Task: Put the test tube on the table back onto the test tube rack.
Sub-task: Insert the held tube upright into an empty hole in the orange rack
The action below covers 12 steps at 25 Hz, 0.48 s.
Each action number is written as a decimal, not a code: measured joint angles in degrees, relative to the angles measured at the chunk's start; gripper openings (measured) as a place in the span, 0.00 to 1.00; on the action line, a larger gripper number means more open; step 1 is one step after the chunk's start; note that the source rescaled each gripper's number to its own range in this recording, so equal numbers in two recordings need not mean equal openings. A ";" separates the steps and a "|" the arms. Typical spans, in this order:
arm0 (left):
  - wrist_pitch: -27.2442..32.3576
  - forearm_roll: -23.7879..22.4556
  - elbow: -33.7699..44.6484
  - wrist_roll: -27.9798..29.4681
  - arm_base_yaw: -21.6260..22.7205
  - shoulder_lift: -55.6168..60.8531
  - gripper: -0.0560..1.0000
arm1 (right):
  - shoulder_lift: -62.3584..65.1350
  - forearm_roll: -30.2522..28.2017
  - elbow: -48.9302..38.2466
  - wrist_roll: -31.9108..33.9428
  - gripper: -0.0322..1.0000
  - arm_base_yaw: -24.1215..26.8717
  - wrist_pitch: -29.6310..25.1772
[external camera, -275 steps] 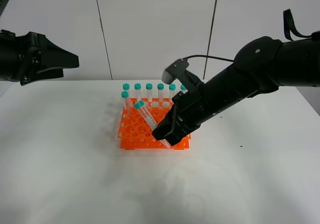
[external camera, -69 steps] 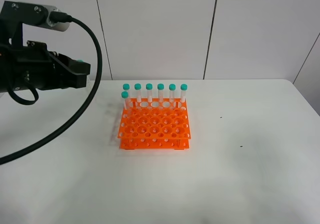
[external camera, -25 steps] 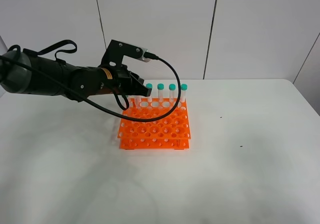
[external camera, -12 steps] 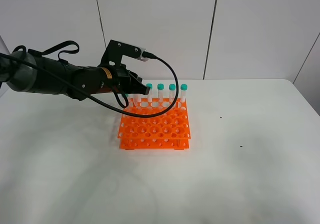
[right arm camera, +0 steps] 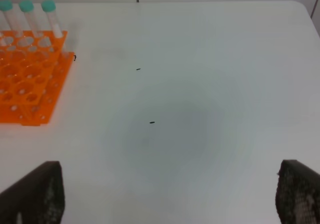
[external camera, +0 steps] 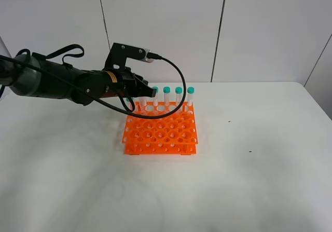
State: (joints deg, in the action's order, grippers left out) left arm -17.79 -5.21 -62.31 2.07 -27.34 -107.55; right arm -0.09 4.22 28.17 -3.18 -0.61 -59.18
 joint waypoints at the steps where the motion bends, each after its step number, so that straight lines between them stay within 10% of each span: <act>1: -0.33 0.00 0.00 0.06 0.00 -0.16 0.05 | 0.00 0.00 0.00 0.00 0.92 0.00 0.00; 12: -1.20 0.00 -0.23 0.17 0.00 -1.02 0.05 | 0.00 0.00 0.00 0.00 0.92 0.00 0.06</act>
State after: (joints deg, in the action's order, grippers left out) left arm -18.99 -5.21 -62.54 2.25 -27.34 -108.57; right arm -0.09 4.22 28.17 -3.18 -0.61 -59.12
